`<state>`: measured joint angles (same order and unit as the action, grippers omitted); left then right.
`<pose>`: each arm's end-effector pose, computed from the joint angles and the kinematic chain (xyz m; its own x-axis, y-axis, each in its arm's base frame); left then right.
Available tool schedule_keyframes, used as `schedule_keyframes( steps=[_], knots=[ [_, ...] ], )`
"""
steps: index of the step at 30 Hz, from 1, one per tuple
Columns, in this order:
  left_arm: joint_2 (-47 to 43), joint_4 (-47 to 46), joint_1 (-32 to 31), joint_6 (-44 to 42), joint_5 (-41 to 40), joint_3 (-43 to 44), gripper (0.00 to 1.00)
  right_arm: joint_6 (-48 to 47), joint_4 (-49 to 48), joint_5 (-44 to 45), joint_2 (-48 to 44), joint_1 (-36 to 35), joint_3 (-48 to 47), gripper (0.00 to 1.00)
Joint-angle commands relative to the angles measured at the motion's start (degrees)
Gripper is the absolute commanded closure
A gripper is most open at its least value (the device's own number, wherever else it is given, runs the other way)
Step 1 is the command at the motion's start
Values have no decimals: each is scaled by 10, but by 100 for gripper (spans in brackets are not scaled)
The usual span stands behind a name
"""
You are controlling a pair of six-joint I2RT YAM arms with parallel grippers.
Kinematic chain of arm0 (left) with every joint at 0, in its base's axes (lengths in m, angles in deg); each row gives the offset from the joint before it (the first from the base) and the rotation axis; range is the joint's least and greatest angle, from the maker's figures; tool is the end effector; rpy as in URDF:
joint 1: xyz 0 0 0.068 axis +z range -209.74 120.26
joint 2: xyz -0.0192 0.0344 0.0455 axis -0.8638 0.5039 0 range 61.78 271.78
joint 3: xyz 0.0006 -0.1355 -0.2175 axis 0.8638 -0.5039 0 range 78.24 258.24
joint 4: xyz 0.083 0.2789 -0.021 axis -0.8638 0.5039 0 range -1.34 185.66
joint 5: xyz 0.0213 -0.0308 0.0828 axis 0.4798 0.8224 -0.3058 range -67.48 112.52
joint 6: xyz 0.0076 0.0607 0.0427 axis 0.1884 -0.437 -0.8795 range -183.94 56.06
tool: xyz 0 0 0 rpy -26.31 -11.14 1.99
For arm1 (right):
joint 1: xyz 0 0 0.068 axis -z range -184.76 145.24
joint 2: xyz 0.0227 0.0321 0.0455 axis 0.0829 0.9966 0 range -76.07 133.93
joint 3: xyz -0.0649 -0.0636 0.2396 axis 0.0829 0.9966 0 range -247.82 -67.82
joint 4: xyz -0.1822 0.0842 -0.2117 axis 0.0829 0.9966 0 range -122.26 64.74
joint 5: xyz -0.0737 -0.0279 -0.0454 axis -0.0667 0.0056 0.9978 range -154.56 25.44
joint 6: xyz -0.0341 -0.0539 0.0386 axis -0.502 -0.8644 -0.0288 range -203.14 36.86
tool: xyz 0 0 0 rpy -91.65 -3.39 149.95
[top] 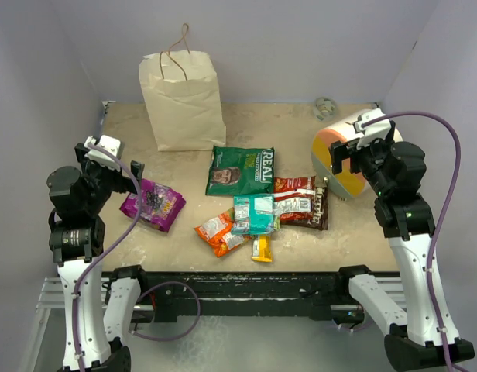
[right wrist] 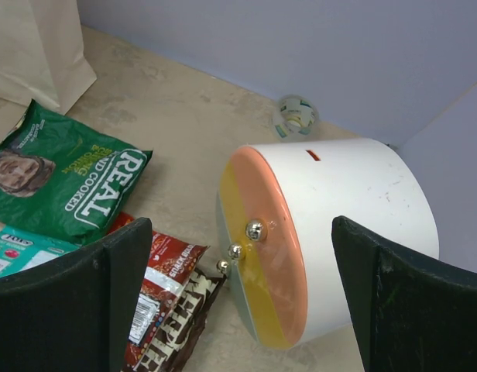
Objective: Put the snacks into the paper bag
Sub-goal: Move the paper bag to the center of the board.
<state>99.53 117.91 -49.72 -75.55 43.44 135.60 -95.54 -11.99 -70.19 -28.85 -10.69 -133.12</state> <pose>0.1973 0.0122 0.3918 -0.1245 0.1689 -0.9777 0.2137 0.9668 0.1398 0.2315 0.0302 0.4325 0.0058 -0.2142 -0.9768 -0.2039 0.9560 -0.2108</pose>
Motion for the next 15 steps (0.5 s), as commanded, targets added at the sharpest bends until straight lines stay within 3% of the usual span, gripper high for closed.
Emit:
schedule_keyframes(
  steps=[1, 15],
  knots=[
    [0, -27, 3, -7, 14, -3, 1, -6, -21, -11, -1, 2, -26, 0],
    [0, -20, 3, -12, 13, -7, 1, -14, -4, -25, 17, 2, -39, 0]
  ],
)
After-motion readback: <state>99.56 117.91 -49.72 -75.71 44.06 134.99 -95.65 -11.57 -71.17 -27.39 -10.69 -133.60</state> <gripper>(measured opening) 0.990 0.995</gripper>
